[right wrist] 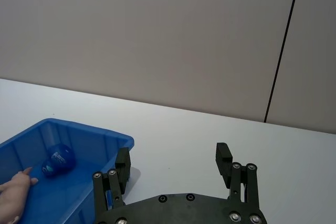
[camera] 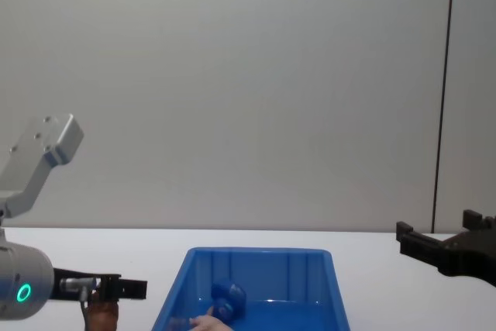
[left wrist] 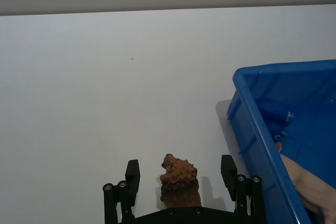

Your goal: Pick up the two dolls from the table and place them into the box.

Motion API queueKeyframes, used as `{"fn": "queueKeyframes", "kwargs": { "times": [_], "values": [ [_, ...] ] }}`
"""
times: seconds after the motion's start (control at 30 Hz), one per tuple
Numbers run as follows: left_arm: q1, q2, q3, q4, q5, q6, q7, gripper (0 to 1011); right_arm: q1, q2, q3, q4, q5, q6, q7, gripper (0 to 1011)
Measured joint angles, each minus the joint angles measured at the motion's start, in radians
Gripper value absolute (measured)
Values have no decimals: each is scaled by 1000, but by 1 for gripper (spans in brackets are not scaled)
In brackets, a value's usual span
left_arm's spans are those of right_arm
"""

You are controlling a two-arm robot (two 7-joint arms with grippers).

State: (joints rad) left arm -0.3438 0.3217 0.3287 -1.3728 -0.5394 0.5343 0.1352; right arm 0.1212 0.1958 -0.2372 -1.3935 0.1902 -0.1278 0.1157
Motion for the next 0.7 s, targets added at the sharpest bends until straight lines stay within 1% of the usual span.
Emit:
{"fn": "queueKeyframes", "kwargs": {
  "times": [0.03,0.07,0.17,0.2,0.3,0.33,0.43,0.47,0.53,0.57,0.6,0.67,0.7],
  "values": [
    [-2,-1,0,5,1,0,-2,996,0,0,0,0,0,0,0,1001],
    [-6,-3,-1,14,3,0,-6,961,0,0,0,0,0,0,0,1001],
    [-12,-6,-1,30,8,0,-12,906,0,0,0,0,0,0,0,1001],
    [-14,-6,-2,35,11,0,-13,869,0,0,0,0,0,0,0,1001],
    [-19,-9,-2,50,18,3,-17,817,0,0,0,0,0,0,0,1001],
    [-22,-10,-2,57,21,4,-20,765,0,0,0,0,0,0,0,1001],
    [-26,-12,-3,67,26,6,-22,687,0,0,0,0,0,0,0,1001],
    [-27,-13,-3,70,28,6,-22,629,0,0,0,0,0,0,0,1001],
    [-30,-15,-3,78,32,7,-24,586,0,0,0,0,0,0,0,1001],
    [-32,-15,-3,82,35,7,-25,528,0,0,0,0,0,0,0,1001],
    [-32,-15,-3,82,35,7,-25,528,0,0,0,0,0,0,0,1001],
    [-33,-17,-3,87,40,8,-26,445,0,0,0,0,0,0,0,1001],
    [-34,-17,-4,88,42,8,-27,433,0,0,0,0,0,0,0,1001]
  ]
}}
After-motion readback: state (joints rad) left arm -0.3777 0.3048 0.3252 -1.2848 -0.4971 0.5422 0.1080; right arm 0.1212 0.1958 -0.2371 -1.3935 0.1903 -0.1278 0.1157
